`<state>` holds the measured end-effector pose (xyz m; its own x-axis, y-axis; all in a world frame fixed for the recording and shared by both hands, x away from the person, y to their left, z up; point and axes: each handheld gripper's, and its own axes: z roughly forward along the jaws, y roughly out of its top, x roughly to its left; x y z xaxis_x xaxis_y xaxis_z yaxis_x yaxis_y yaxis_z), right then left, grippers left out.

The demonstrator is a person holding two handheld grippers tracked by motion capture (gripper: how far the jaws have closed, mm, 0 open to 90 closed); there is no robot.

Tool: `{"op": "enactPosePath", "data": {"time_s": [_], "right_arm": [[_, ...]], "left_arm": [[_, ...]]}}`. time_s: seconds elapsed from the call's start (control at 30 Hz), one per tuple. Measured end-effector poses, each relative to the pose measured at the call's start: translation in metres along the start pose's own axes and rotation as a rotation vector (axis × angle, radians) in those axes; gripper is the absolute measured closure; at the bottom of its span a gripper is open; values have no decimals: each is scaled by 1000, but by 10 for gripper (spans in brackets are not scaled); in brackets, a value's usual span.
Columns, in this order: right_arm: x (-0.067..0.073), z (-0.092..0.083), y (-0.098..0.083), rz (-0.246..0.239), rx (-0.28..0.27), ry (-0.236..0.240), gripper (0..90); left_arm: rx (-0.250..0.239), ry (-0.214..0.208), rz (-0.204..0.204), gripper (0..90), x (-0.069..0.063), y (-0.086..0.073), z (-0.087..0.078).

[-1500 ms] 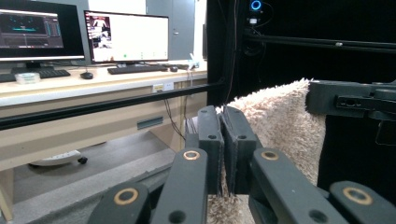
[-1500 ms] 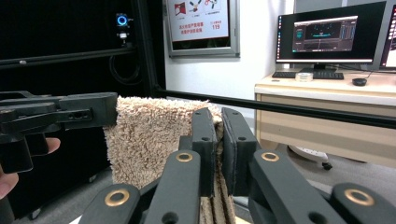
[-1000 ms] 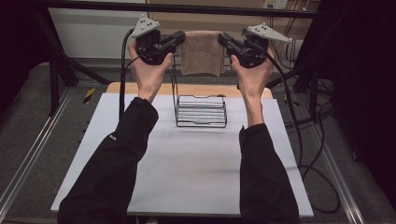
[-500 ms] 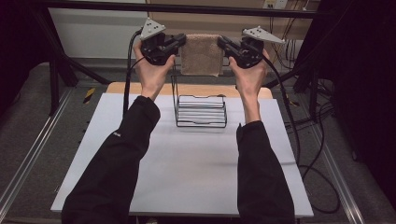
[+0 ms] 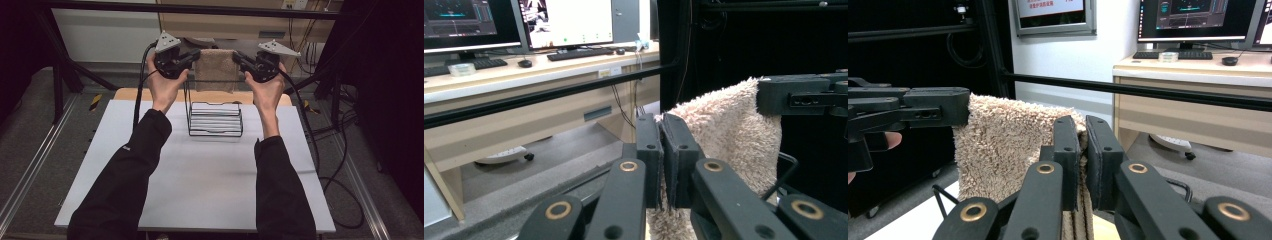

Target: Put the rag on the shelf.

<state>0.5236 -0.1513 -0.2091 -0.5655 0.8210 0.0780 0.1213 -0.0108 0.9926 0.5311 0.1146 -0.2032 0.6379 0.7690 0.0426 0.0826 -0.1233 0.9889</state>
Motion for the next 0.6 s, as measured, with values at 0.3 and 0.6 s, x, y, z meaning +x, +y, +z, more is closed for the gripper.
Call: {"op": "enactPosePath", "data": {"time_s": [0.3,0.6], "right_arm": [[2,-4,-10,-1,34,7,844],[3,-7,-17,-1,54,12,843]], "left_arm": [[31,-30,-8,859,-2,-10,-5],[67,-52,-14,858,-5,-17,-8]]}}
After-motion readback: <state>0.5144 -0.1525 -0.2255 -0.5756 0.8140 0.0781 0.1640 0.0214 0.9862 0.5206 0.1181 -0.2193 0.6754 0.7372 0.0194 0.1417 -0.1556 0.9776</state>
